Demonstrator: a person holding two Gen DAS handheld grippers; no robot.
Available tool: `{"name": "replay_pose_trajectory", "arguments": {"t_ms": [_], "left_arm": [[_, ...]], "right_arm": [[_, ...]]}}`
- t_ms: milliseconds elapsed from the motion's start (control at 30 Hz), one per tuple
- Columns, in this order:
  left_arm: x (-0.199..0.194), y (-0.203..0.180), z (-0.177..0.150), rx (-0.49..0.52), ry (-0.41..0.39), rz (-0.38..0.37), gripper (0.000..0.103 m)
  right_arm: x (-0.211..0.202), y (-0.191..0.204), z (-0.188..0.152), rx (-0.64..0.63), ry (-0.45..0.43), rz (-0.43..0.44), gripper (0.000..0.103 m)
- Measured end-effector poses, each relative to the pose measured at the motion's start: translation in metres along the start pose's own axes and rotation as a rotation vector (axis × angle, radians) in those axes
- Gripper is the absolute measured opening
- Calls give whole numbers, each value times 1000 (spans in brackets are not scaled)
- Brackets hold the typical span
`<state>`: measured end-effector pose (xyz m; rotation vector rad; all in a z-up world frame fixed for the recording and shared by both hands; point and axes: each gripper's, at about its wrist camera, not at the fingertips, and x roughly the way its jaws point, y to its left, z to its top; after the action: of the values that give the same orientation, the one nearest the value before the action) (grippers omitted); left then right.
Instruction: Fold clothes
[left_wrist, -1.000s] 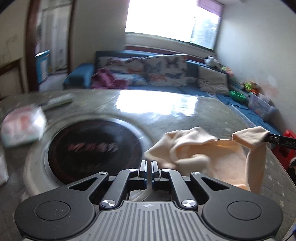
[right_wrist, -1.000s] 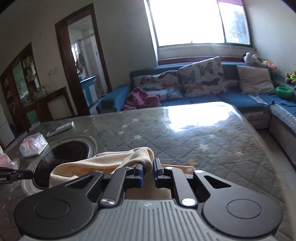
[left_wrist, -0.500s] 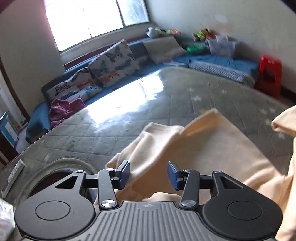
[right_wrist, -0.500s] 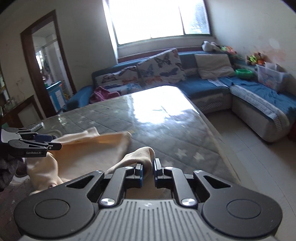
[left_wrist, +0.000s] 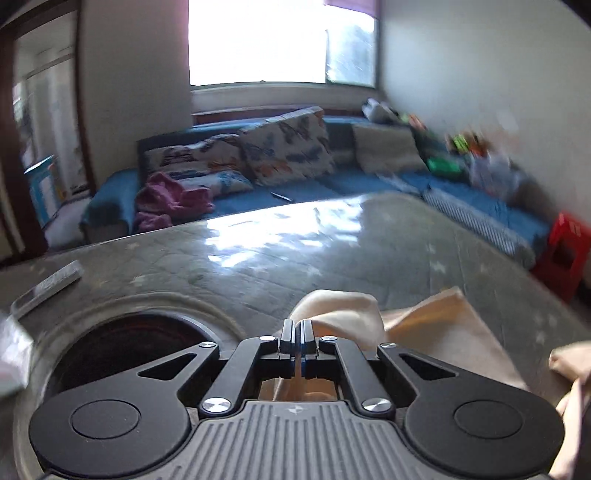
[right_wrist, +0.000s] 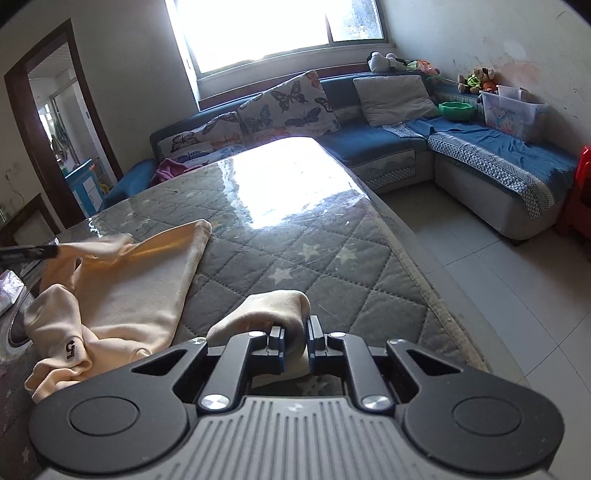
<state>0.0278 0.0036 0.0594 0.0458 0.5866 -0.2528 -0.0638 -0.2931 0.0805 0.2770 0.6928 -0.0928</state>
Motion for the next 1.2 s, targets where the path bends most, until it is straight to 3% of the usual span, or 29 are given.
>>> {"name": "replay_pose_trajectory", "arguments": {"t_ms": [267,533,800,933,1000,1133,1200], "left_arm": [[-90,85,-33,-280,-82,131,2],[-142,130,-104,-418,17,242,2],[-150,131,-136,-372,140,325,3],[-158,121,-128,-317,122,270,6],[-160,103,-122,-263,110,208,17],[-145,57,-113,-160,123,26,27],[-134,29,-111,-102,135,-68,41]], "right_arm": [[0,-1,-2,8,-7,-12,10],[-4,-6,-3,21,-8,-28,13],[-18,-26,-3,35,-6,-121,22],[-32,-33,-2,14,-14,-160,23],[-39,-30,1,-18,-31,-171,23],[-47,-13,9,-82,-67,-137,24],[-44,5,16,-117,-74,-77,27]]}}
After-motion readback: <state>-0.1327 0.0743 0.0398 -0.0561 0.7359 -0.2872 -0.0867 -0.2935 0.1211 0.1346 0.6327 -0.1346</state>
